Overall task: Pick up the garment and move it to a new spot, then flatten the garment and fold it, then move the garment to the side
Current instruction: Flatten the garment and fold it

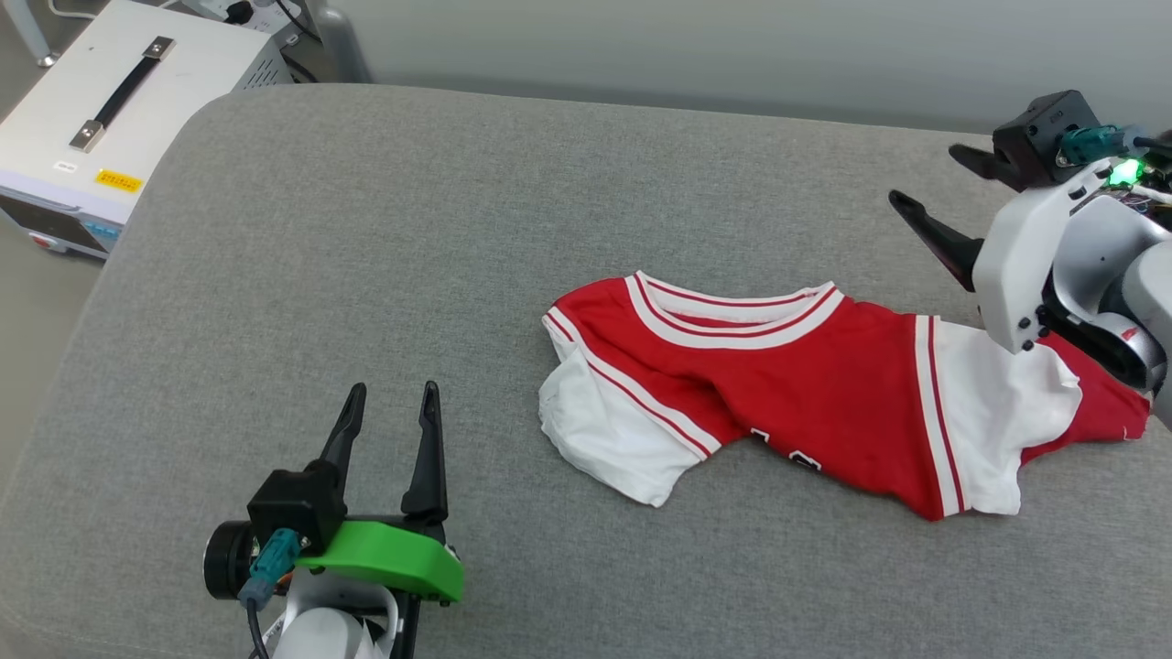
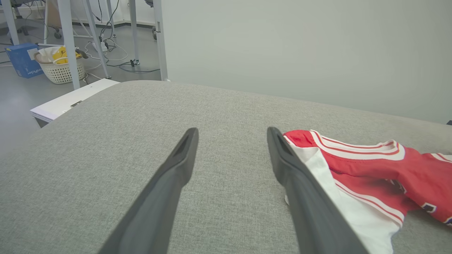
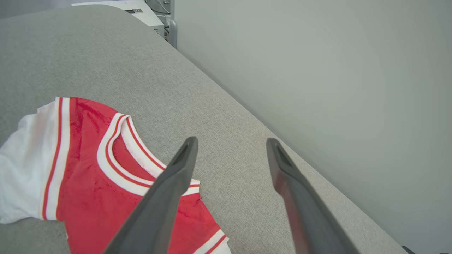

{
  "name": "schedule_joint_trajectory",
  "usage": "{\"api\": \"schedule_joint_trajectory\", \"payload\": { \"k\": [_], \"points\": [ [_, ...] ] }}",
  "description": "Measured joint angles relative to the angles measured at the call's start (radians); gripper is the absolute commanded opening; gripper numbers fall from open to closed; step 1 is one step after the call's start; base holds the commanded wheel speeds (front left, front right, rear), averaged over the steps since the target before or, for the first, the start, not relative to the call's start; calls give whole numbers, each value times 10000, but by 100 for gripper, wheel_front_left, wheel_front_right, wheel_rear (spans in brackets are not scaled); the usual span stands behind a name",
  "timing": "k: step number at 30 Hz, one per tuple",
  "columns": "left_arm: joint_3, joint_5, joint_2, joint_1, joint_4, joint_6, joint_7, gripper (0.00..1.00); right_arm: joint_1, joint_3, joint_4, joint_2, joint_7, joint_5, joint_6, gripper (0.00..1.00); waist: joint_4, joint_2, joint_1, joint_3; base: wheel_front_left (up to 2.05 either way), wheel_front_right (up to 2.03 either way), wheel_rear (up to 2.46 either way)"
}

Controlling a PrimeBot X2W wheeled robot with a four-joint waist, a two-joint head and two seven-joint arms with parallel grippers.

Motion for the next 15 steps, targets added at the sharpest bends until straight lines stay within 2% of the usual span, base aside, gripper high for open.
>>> {"api": "schedule_joint_trajectory", "payload": {
  "k": [6, 9, 15],
  "points": [
    [-119, -23, 0, -29, -142, -6, 0, 100, -296, 523, -249, -894, 3206, 1567, 0, 100, 190, 0, 0, 292, 0, 0, 0],
    [-217, -46, 0, -80, -180, -4, 0, 100, -453, 754, -50, -1151, 4259, 1745, 0, 100, 291, 0, 0, 502, 0, 0, 0],
    [-345, -176, 0, -431, -280, 10, 0, 100, -523, 1151, 786, -1066, 5072, 1801, 0, 100, 502, 0, 0, 1010, 0, 0, 0]
  ]
}}
